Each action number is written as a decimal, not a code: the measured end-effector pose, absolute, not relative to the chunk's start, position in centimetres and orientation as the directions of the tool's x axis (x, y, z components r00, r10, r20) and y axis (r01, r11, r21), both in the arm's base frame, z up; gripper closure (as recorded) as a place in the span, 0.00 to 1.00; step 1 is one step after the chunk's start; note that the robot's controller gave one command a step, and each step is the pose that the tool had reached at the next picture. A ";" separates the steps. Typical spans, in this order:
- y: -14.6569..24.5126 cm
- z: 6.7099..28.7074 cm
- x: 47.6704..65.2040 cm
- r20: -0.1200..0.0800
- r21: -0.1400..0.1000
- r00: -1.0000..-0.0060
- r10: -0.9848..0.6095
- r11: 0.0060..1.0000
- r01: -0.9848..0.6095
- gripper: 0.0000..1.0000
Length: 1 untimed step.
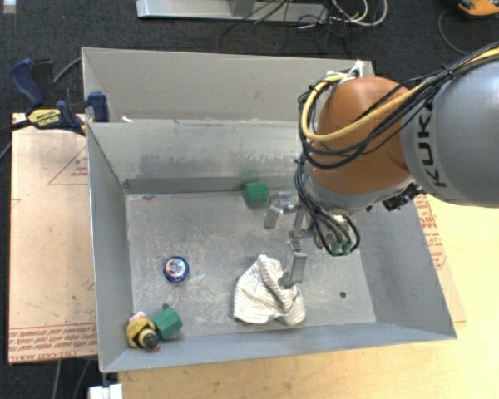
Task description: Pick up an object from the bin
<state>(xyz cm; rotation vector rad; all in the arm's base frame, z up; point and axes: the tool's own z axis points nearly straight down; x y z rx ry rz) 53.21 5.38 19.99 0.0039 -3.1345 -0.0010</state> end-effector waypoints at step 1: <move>5.3 20.4 53.3 -0.001 0.001 -1.000 0.000 1.000 0.000 0.00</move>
Offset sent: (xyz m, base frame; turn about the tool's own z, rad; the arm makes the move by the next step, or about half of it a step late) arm -0.0445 0.0090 -0.1245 -0.1447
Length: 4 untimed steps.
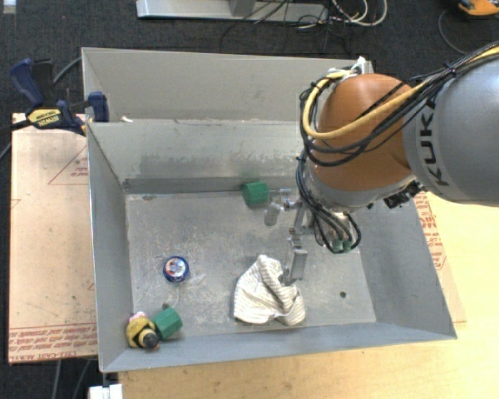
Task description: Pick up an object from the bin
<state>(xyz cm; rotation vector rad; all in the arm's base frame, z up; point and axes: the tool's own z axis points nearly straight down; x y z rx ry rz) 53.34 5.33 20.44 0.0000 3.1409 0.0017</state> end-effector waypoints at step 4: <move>6.2 9.7 51.4 -0.002 0.002 -0.941 -0.339 0.941 -0.339 1.00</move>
Offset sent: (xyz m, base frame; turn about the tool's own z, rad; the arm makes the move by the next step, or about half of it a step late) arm -0.0198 0.0087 -0.1070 -0.3491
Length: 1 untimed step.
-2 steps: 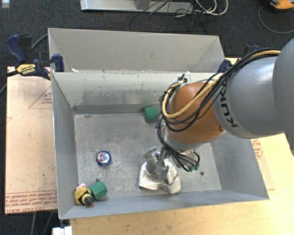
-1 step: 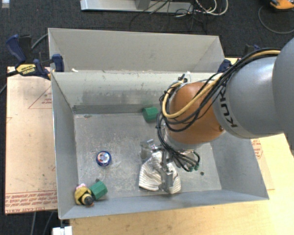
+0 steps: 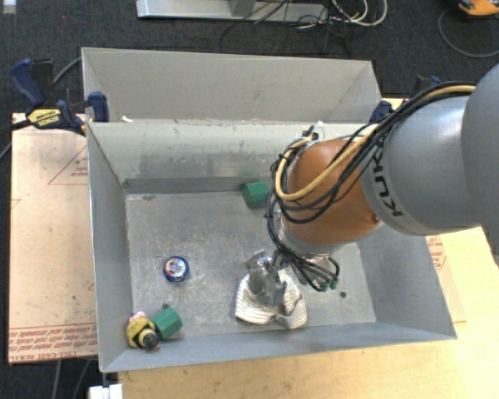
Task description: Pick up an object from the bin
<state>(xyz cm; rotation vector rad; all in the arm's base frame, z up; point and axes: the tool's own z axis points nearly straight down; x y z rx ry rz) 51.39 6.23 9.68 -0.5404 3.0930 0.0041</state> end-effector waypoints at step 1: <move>6.2 9.7 51.4 -0.002 0.002 -0.941 -0.339 0.941 -0.339 1.00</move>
Offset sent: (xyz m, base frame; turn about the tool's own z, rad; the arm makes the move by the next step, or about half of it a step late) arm -0.0331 -0.0037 -0.0268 -0.0936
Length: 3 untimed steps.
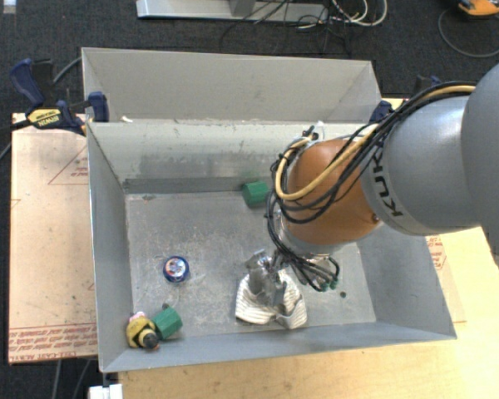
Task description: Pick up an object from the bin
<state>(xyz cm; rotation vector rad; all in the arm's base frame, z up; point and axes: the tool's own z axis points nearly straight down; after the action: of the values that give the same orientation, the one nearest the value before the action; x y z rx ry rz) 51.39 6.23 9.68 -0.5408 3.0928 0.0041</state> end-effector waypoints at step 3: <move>5.1 7.8 48.3 -0.005 0.003 -0.883 -0.468 0.883 -0.468 1.00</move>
Offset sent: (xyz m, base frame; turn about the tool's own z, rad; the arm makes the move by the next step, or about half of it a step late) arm -0.0312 -0.0115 -0.0181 -0.1446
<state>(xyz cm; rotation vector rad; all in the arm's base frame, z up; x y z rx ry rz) 48.32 5.13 7.85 -0.7573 3.0448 0.0065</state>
